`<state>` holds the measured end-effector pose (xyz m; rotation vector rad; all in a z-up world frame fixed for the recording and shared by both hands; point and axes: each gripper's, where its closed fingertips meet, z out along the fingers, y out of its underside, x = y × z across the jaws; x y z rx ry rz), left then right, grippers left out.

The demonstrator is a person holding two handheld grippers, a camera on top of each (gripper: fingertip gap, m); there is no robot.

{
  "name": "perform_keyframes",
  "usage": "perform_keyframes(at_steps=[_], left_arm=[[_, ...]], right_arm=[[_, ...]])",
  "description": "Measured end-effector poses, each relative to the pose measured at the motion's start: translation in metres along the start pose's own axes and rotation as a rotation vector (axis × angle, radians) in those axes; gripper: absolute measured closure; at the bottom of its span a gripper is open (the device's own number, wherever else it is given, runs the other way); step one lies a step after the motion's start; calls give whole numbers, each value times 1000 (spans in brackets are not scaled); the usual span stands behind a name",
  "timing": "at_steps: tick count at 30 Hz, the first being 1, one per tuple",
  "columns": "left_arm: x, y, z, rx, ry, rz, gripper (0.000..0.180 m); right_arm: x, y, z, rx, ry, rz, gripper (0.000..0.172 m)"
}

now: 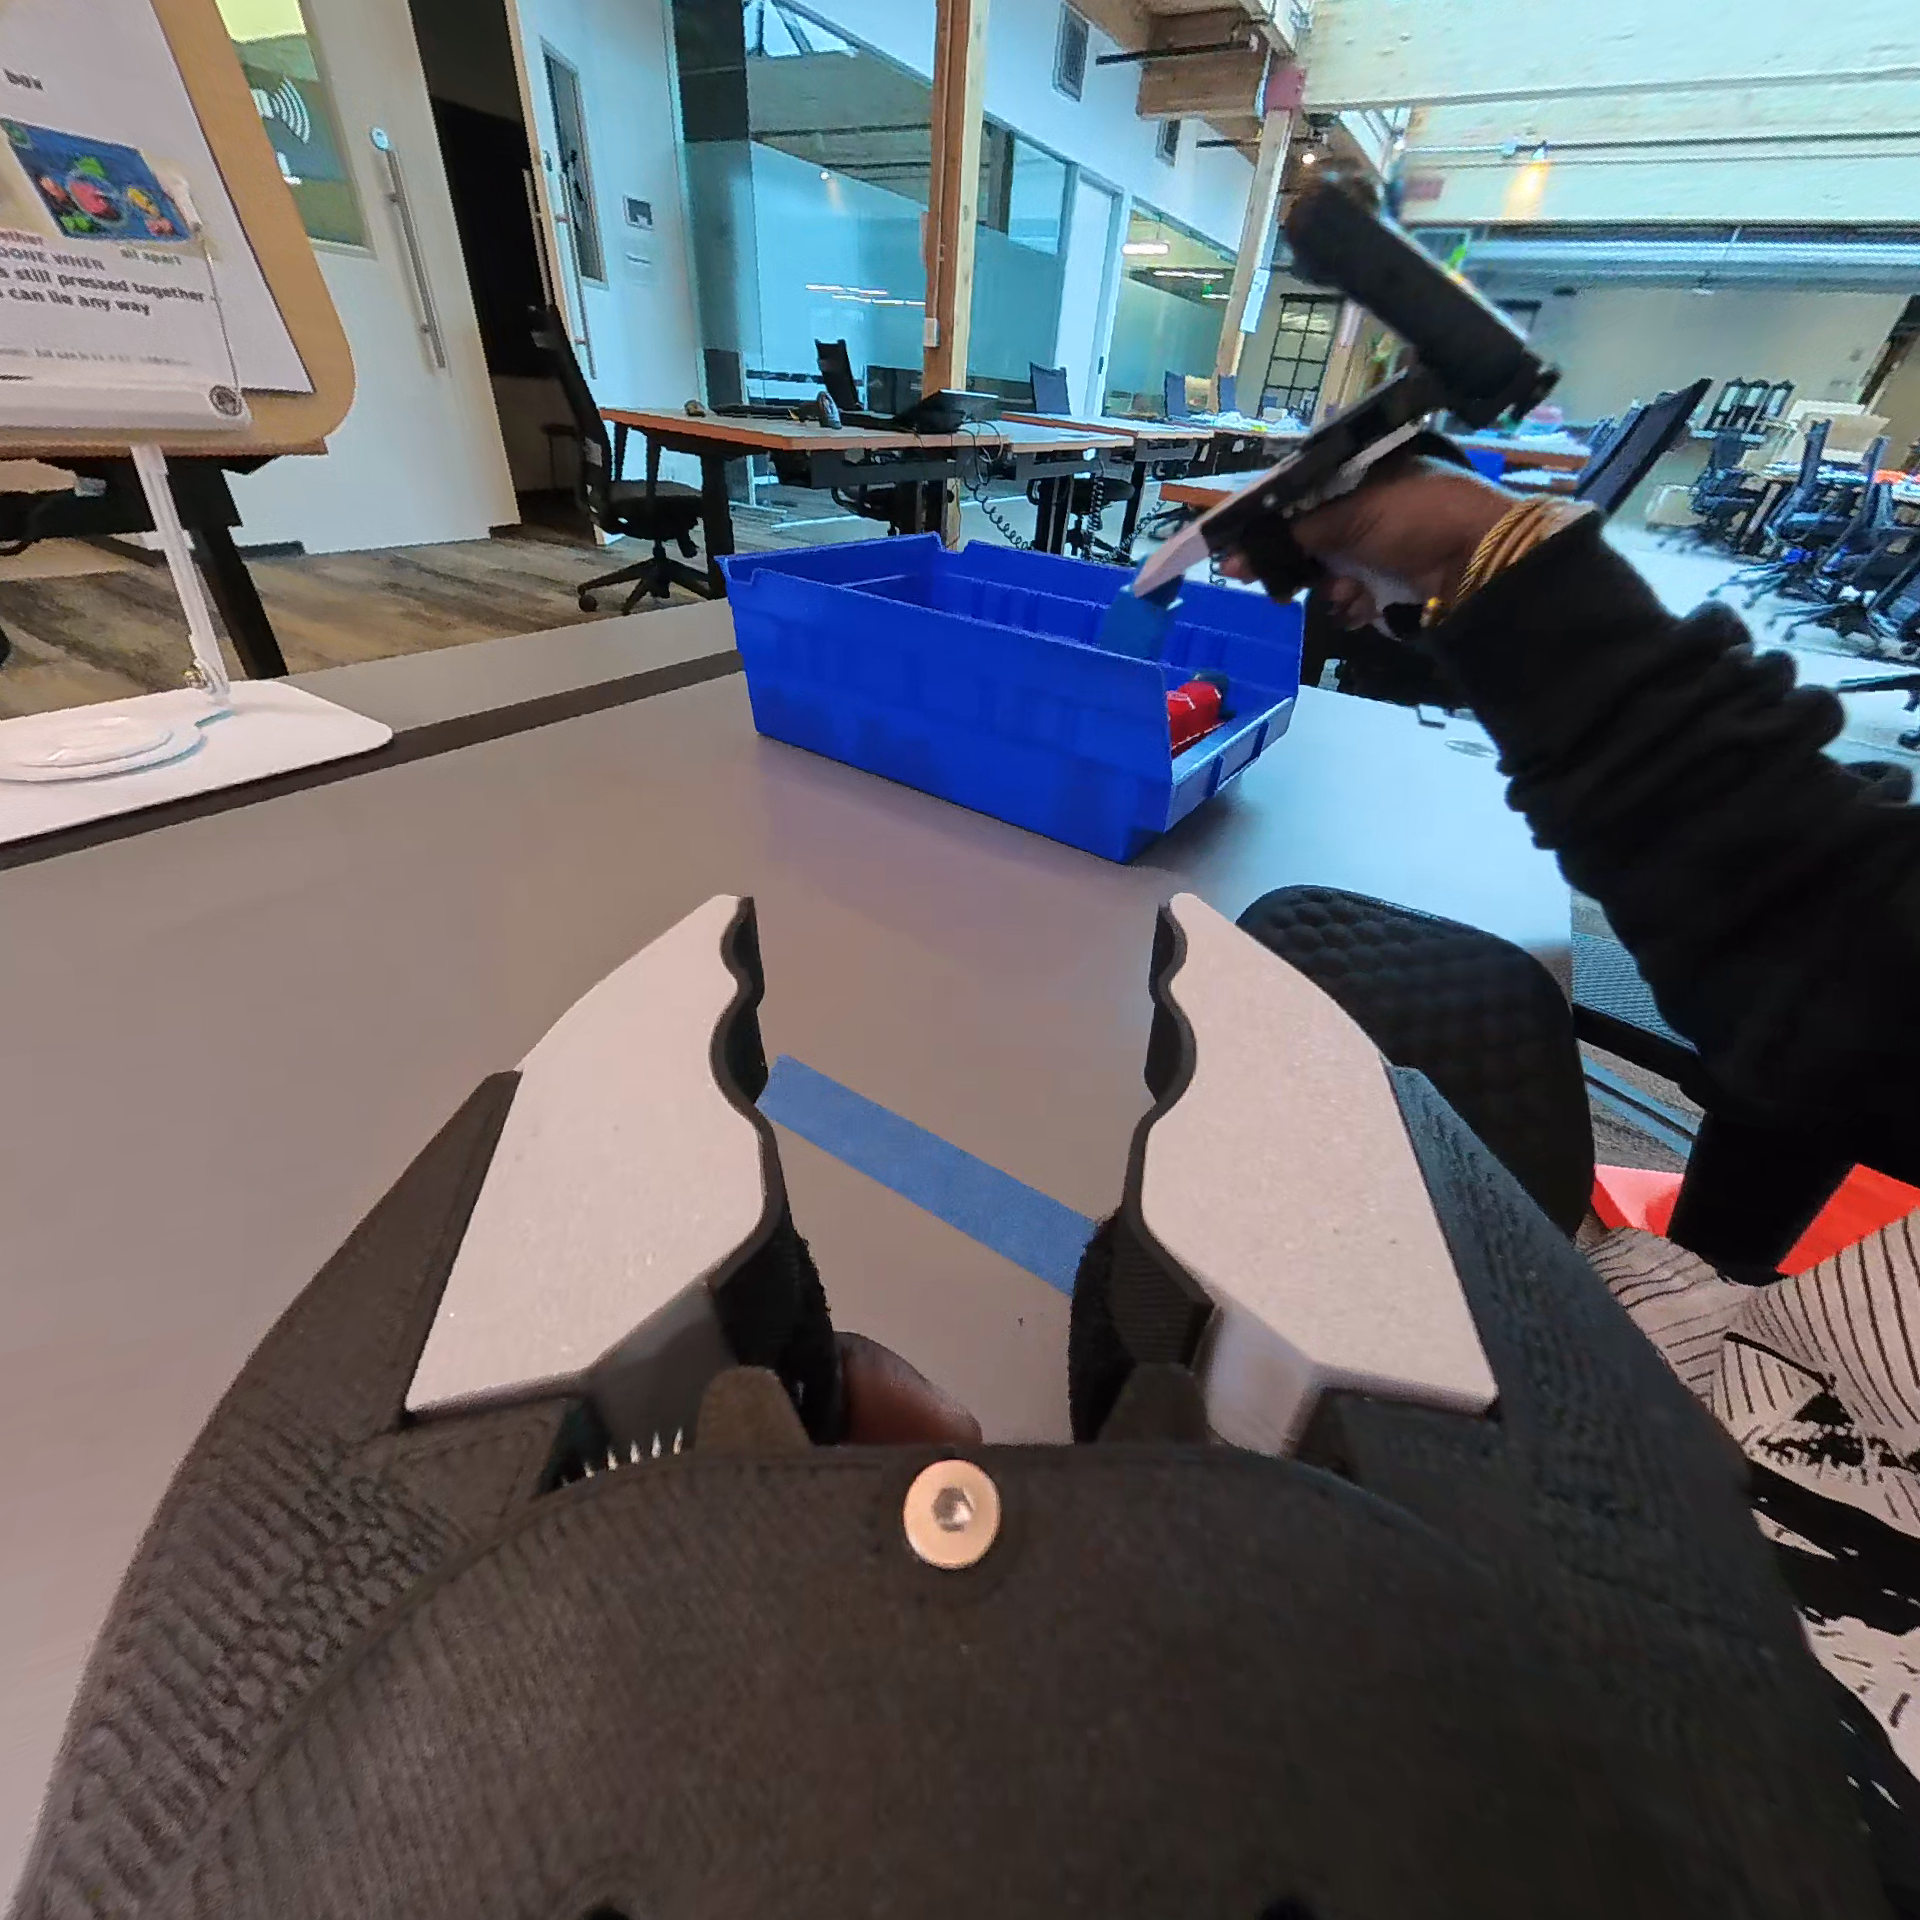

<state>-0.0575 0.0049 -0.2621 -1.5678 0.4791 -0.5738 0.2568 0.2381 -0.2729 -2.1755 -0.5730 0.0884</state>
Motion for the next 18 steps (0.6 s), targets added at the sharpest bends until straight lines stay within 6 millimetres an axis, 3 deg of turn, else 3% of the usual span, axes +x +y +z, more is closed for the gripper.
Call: perform_keyframes(at_steps=[6,10,16,18], left_arm=[[-1,0,0,3,6,-15,109],[-1,1,0,-1,7,-16,110],[-1,3,1,-13,10,-20,110],[-4,4,0,-29,-14,-28,109]], right_arm=[[24,35,33,-152,125,-18,142],[27,60,35,-293,146,-28,142],[27,62,27,-329,119,-18,142],[25,58,25,-294,110,-16,133]])
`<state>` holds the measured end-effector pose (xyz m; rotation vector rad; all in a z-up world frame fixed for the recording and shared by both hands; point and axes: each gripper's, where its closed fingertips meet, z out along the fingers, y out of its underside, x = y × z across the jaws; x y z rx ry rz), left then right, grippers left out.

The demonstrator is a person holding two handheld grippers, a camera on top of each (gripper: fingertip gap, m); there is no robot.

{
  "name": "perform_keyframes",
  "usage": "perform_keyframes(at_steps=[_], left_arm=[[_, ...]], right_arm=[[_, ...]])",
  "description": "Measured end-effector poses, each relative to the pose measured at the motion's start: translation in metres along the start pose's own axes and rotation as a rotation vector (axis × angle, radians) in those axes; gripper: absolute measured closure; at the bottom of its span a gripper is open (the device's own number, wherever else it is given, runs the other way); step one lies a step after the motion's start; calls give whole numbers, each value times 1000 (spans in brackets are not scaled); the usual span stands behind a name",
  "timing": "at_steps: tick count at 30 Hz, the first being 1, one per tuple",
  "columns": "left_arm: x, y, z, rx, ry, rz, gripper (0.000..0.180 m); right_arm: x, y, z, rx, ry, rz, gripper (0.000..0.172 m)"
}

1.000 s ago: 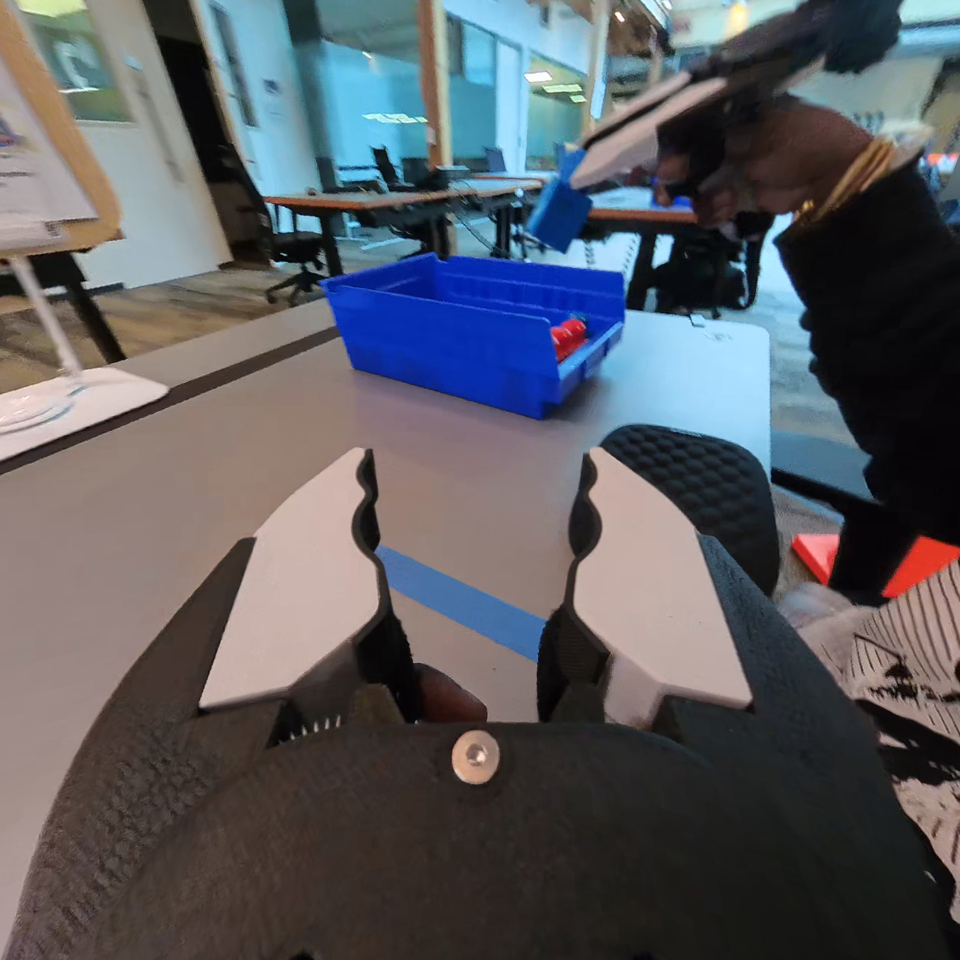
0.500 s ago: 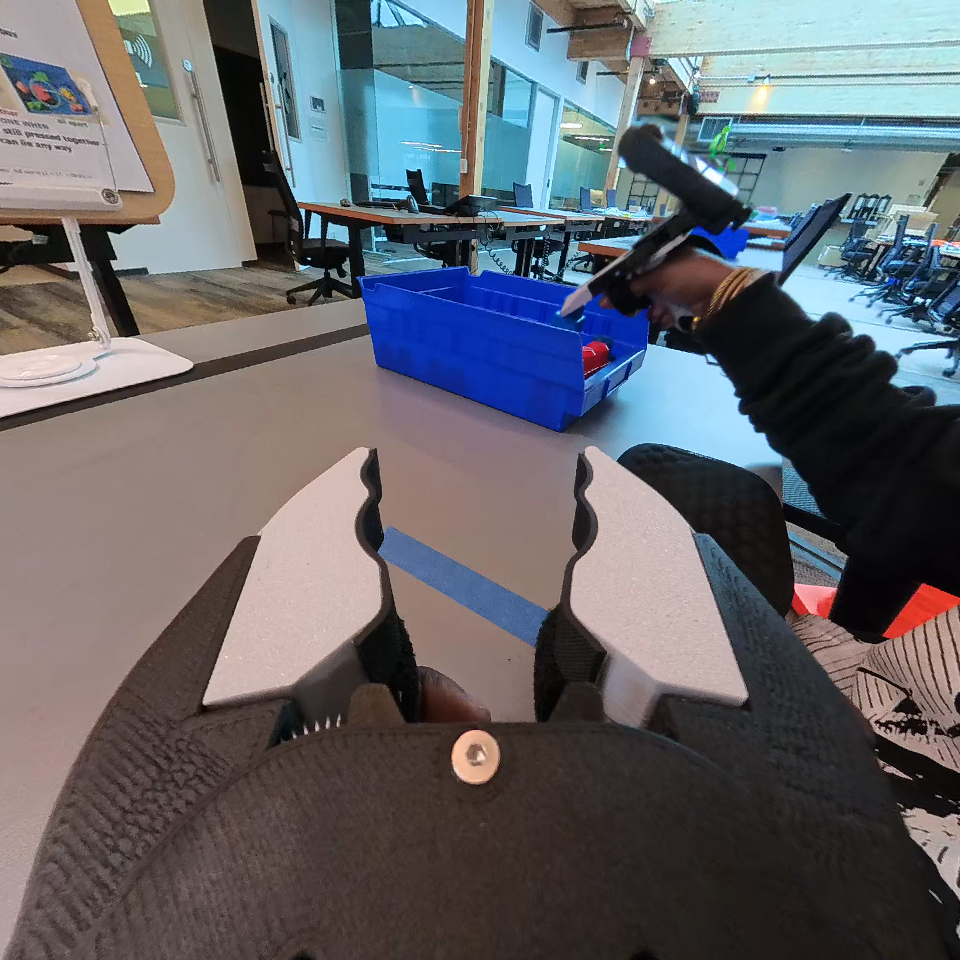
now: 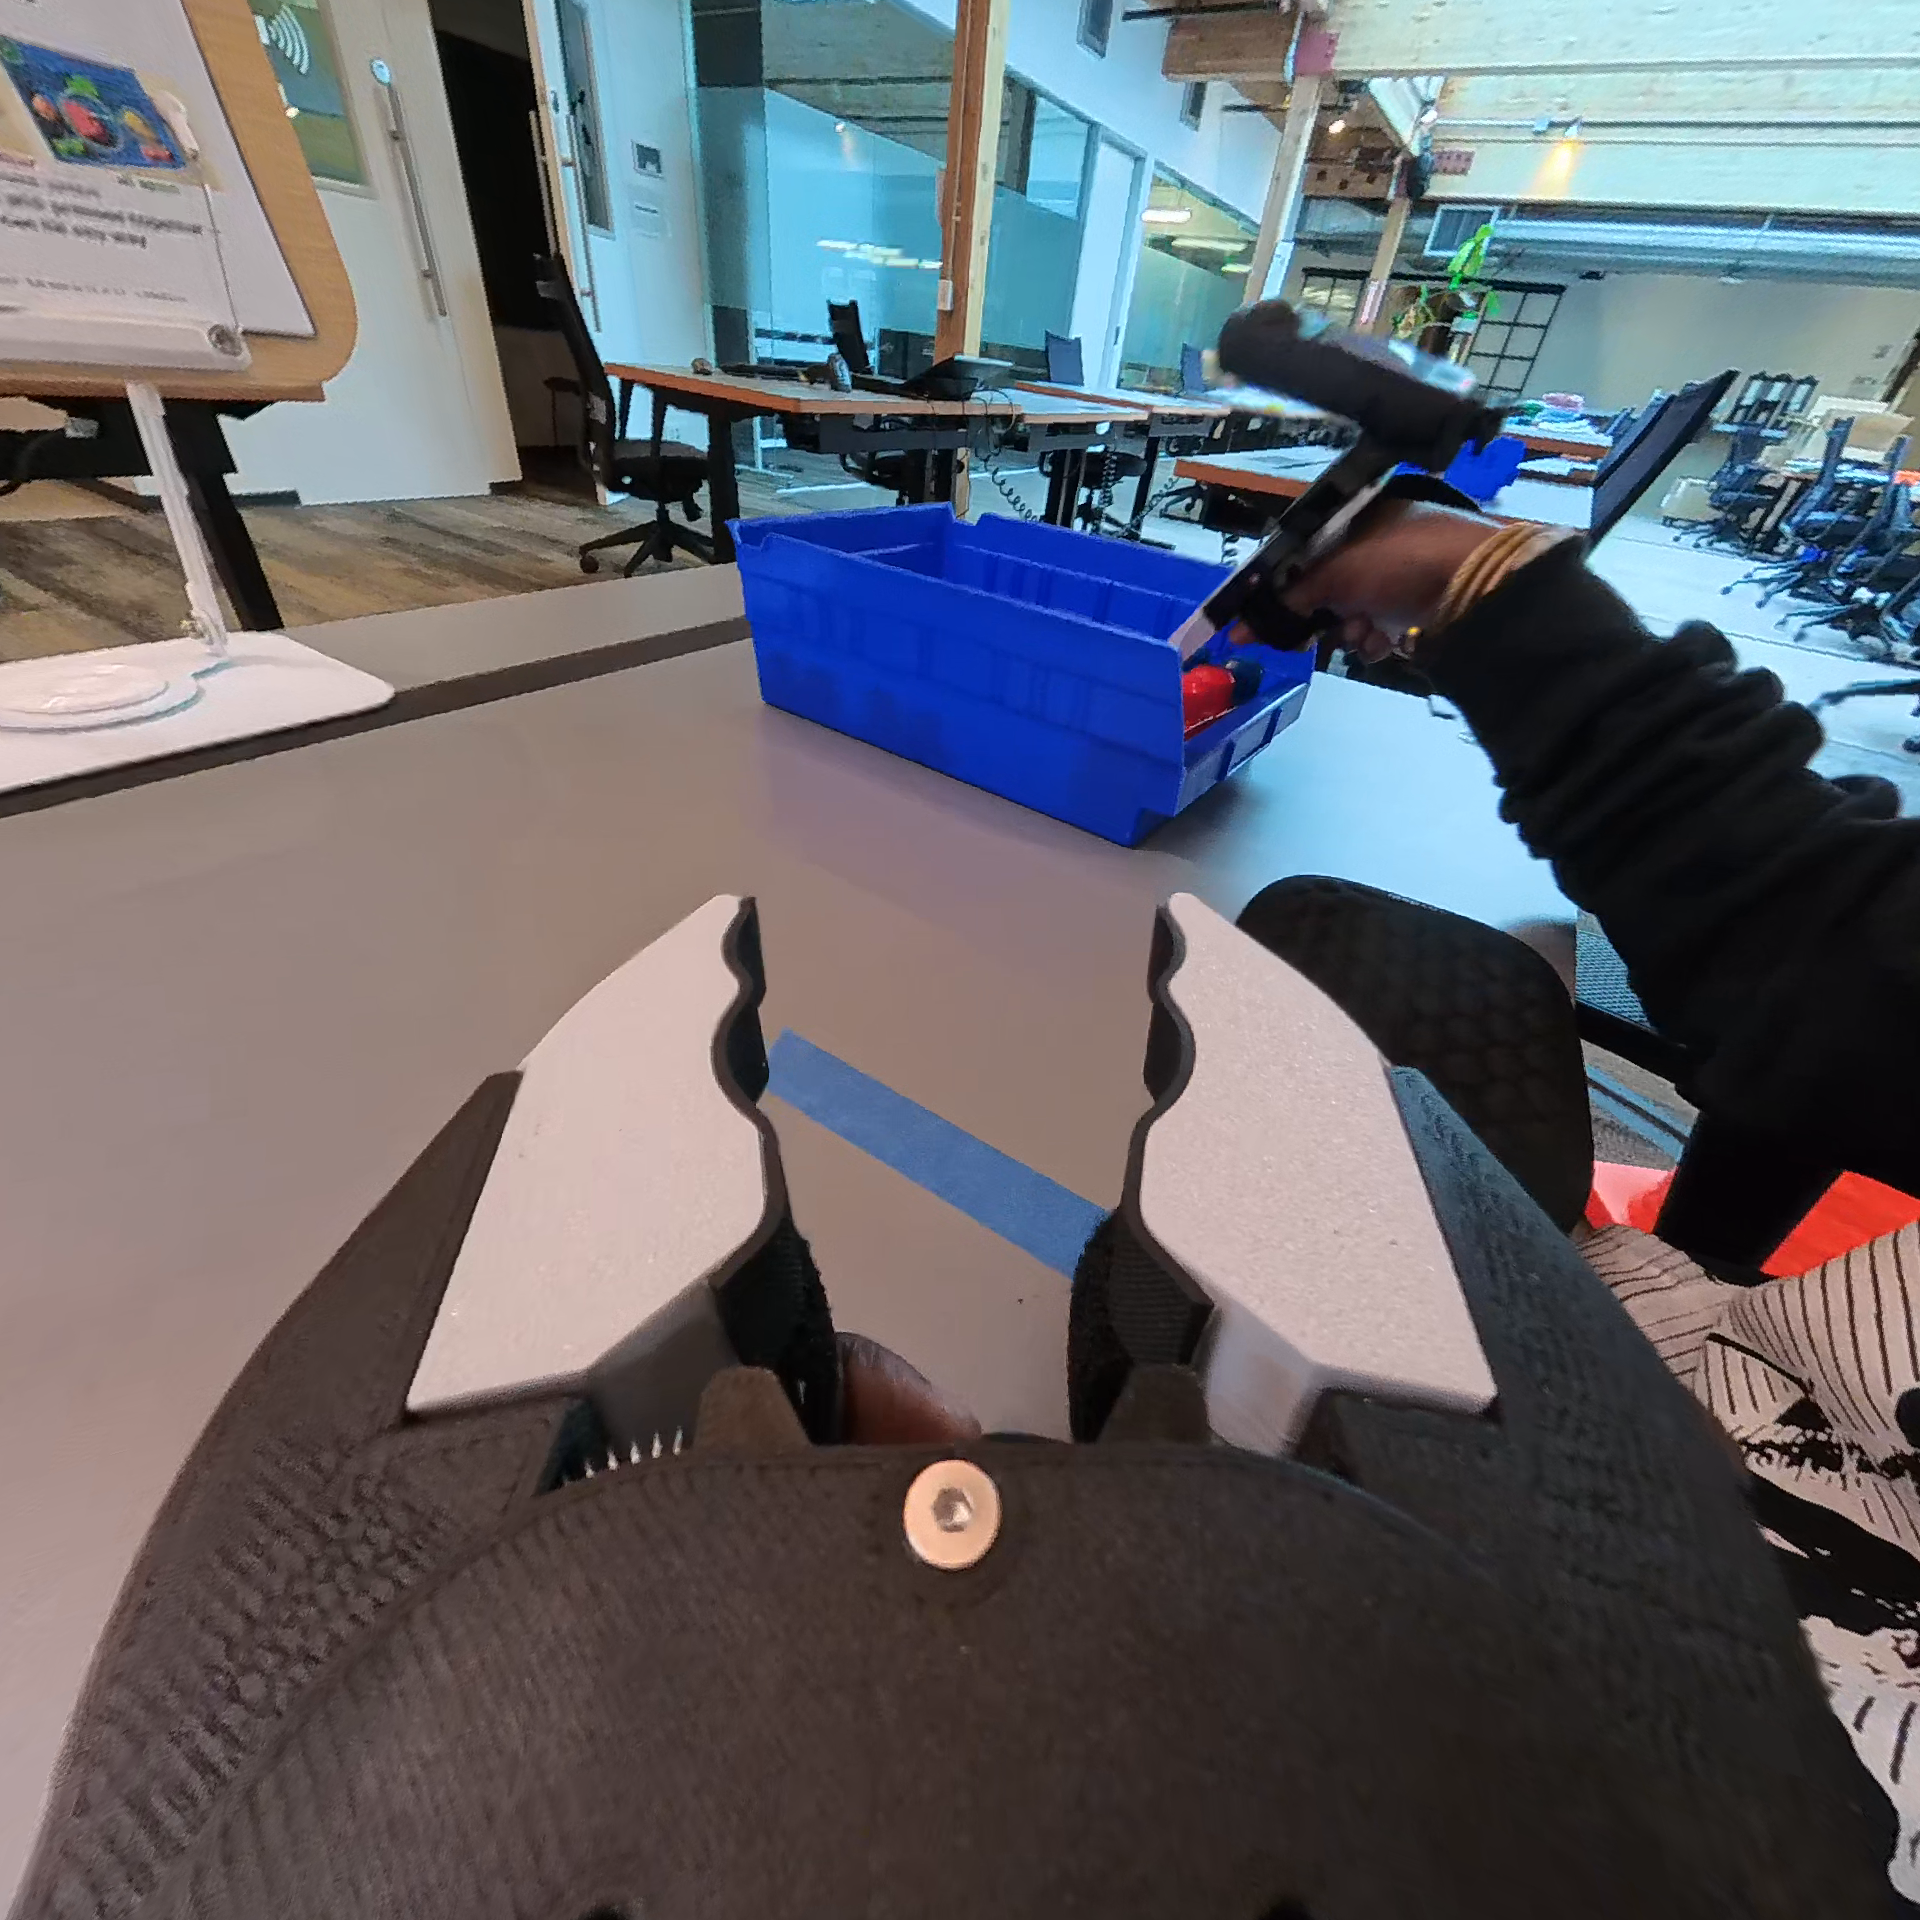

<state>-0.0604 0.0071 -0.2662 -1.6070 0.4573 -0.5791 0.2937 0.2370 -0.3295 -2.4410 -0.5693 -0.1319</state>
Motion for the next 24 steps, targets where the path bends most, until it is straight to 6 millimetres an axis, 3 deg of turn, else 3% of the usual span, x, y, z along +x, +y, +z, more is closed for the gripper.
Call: perform_keyframes(at_steps=[4,8,11,16,24], left_arm=[[-15,3,-7,-72,-122,-25,96],[-40,0,-24,-121,-346,-44,56],[-52,-5,-41,-147,-497,-33,36],[-63,-27,-70,-94,-677,-6,35],[-61,-54,-88,48,-740,27,35]], right_arm=[[-3,-15,-26,161,14,16,113],[-17,-27,-63,374,10,56,85],[-33,-26,-86,492,-6,70,62],[-60,-19,-111,649,-13,54,25],[-97,1,-125,668,-48,54,24]])
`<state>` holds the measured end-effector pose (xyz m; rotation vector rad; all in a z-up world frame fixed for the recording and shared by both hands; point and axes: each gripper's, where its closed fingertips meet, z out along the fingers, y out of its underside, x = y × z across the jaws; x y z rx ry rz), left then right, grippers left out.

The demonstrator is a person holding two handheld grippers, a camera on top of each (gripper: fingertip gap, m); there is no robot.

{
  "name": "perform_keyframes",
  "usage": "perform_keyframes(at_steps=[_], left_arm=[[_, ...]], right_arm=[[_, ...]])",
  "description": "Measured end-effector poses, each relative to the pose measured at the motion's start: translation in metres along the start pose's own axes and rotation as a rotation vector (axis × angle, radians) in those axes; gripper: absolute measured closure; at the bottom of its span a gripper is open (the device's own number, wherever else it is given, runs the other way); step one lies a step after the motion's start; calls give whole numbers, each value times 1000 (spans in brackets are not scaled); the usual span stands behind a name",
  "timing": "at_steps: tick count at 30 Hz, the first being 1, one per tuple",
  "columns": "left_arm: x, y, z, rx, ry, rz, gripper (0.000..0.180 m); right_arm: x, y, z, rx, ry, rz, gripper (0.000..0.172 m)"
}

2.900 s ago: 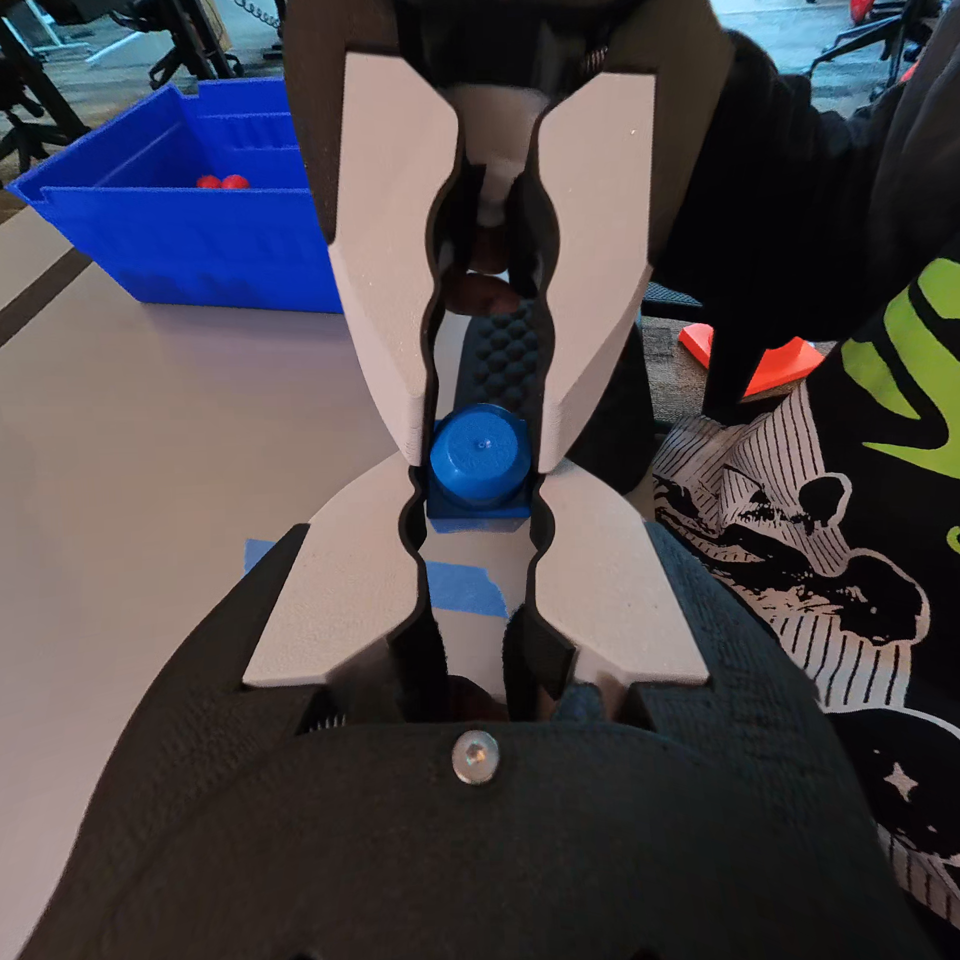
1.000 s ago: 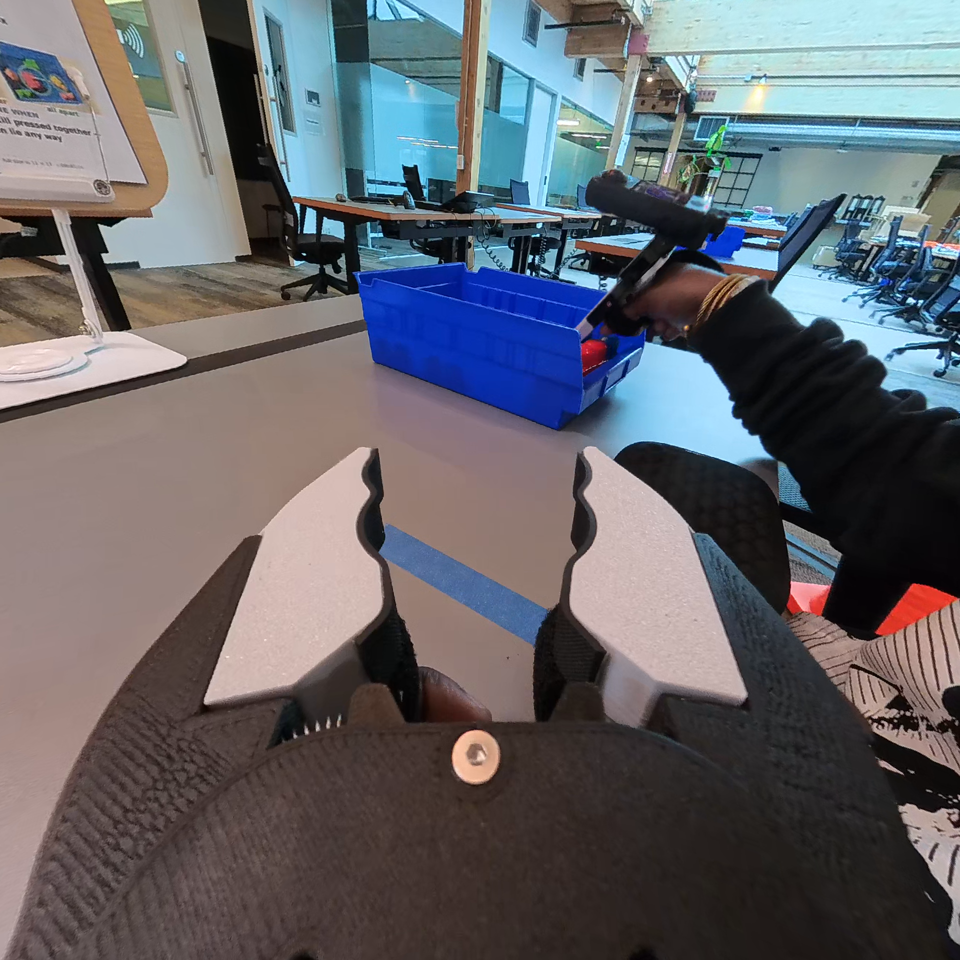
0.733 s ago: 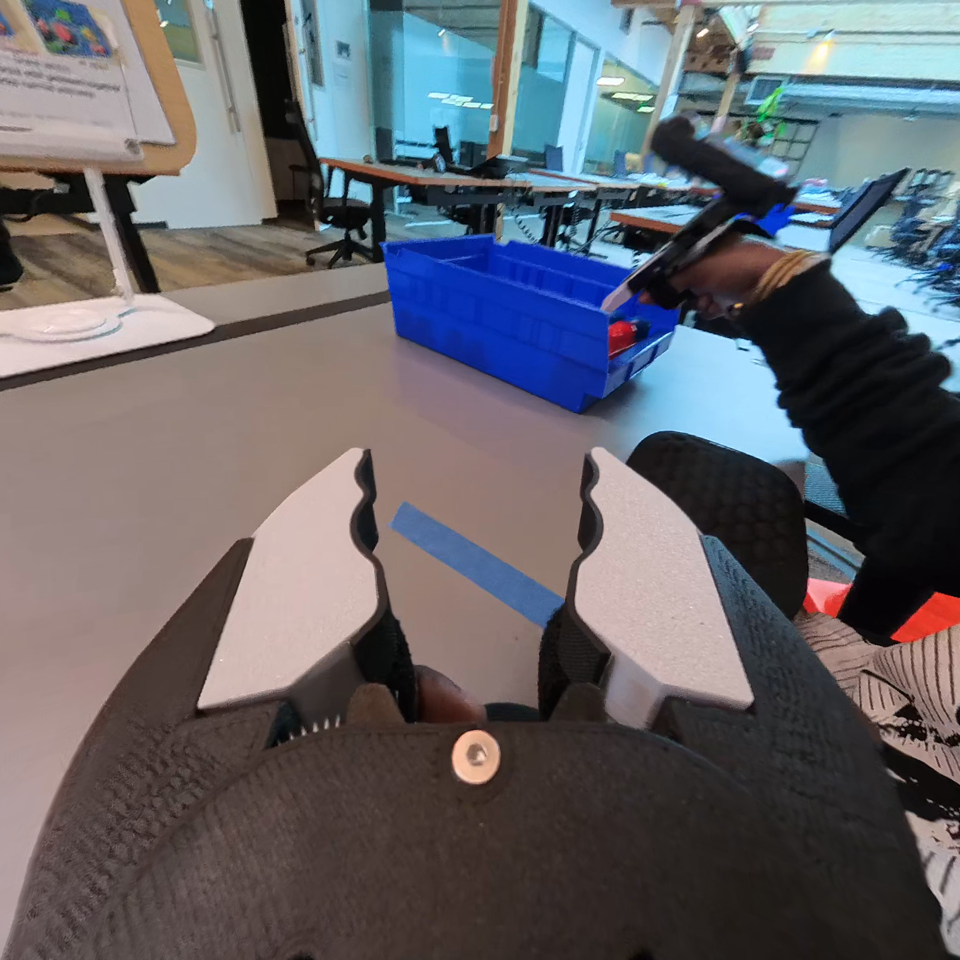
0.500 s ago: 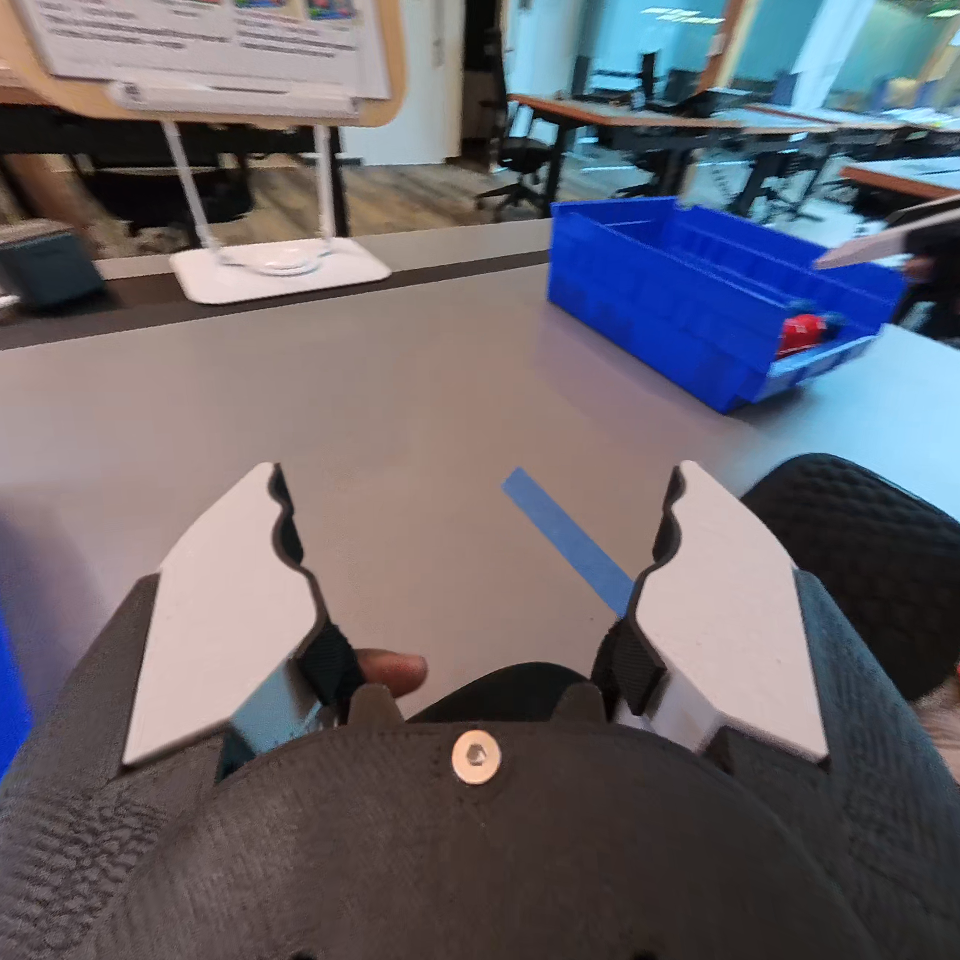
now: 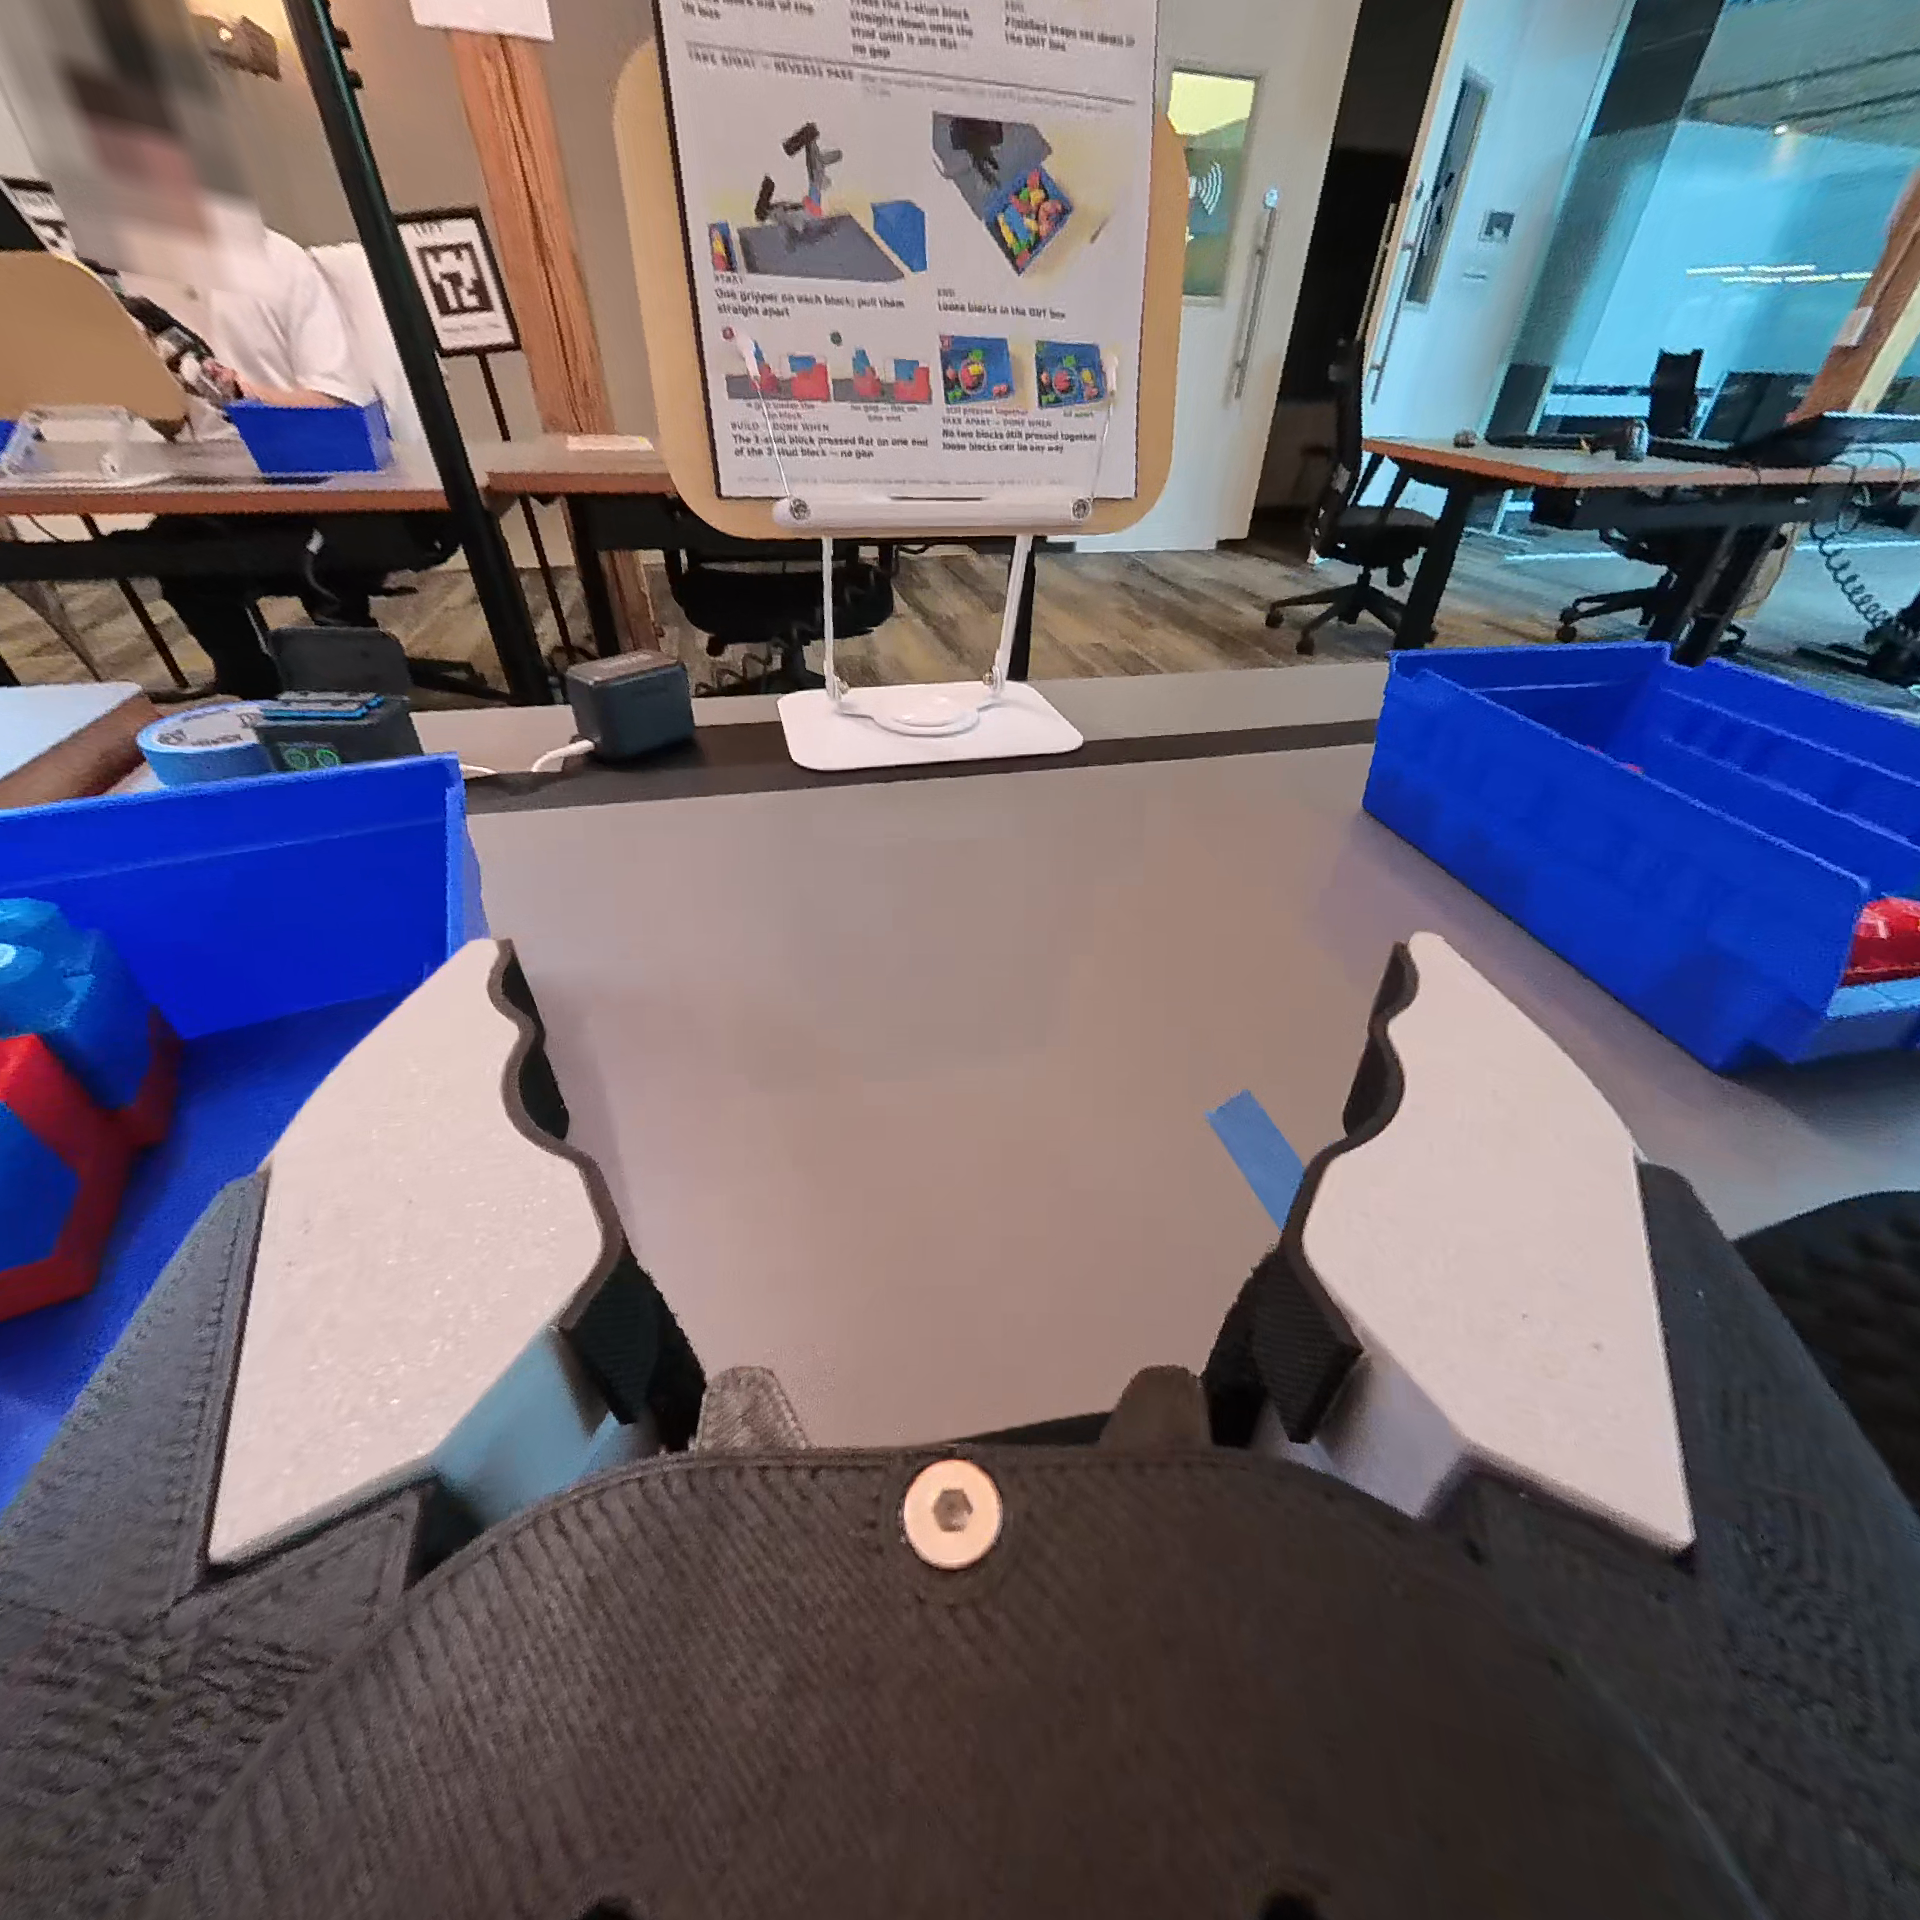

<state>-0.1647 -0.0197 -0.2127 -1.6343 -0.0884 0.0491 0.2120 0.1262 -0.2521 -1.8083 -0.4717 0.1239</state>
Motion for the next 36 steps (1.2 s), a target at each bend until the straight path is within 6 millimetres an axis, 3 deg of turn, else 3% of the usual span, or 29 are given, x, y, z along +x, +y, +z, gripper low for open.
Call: perform_keyframes(at_steps=[7,21,28,29,30,31,32,34,36], left_arm=[[18,11,-1,-85,-9,53,35],[46,18,-83,-68,-41,54,35],[69,35,-99,-89,-24,41,36],[73,39,-100,-104,-11,56,46],[80,40,-103,-96,28,99,103],[88,36,-107,-53,65,102,174],[88,36,-107,-48,50,55,180],[89,50,-103,-152,29,111,180],[87,51,-97,-166,-15,154,180]], right_arm=[[-17,3,-14,9,-17,-12,24],[-38,4,-80,77,-86,-35,24],[-53,16,-109,82,-168,-79,24],[-54,19,-114,81,-185,-91,34],[-57,21,-122,84,-229,-112,80],[-65,22,-131,106,-305,-106,149],[-67,19,-138,135,-344,-62,172],[-61,22,-144,110,-330,-43,172],[-65,18,-152,139,-353,-44,172]])
